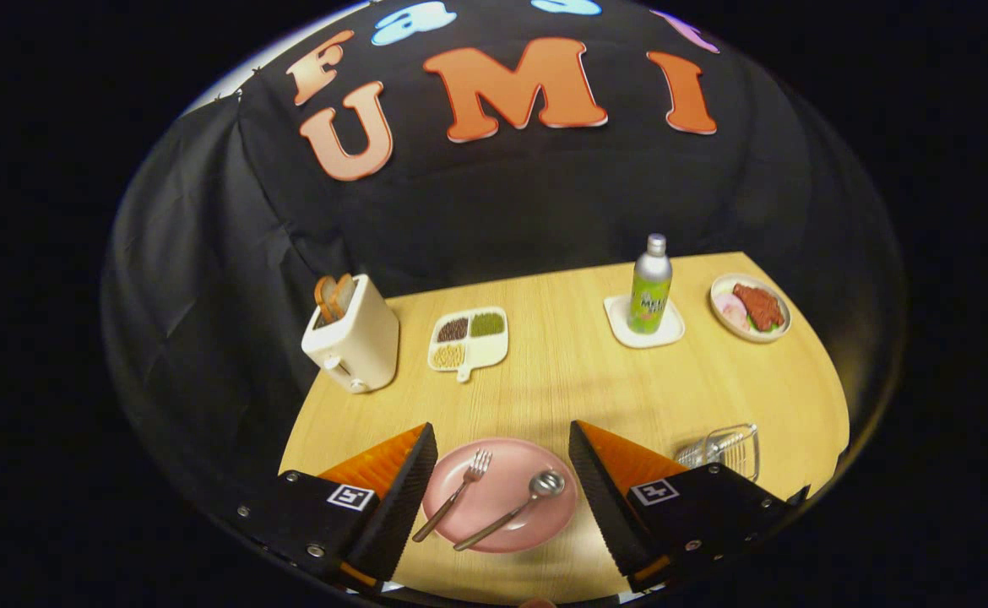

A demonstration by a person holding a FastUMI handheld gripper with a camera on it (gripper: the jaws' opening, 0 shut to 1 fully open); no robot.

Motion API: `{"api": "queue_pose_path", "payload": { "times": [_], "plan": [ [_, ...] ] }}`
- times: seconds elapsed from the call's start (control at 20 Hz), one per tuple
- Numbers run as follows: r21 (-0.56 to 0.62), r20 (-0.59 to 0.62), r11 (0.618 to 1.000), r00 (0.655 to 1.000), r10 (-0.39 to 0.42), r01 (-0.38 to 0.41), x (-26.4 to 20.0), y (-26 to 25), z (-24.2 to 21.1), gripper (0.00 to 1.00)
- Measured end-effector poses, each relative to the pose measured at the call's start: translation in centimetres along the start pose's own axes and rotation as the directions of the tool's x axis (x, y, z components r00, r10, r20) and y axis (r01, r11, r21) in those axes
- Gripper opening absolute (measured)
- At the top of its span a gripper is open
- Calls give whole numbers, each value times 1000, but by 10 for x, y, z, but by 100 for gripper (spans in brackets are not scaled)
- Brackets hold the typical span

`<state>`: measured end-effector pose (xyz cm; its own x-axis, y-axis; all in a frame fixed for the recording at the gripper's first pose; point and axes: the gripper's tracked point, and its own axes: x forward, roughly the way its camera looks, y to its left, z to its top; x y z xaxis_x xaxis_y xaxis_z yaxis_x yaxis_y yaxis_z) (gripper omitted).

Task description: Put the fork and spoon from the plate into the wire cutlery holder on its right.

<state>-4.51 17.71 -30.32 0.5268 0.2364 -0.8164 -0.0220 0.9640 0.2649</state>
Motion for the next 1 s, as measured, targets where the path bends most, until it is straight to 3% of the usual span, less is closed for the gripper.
{"api": "queue_pose_path", "payload": {
  "times": [0.2,0.45,0.8,1.0],
  "plan": [
    [76,-163,997,986,-22,35,25,1,-48,91],
    [157,-356,984,934,-26,87,52,1,-100,84],
    [243,-503,950,863,-50,196,77,-9,-136,70],
    [233,-558,938,825,-89,259,88,-14,-150,57]
  ]
}}
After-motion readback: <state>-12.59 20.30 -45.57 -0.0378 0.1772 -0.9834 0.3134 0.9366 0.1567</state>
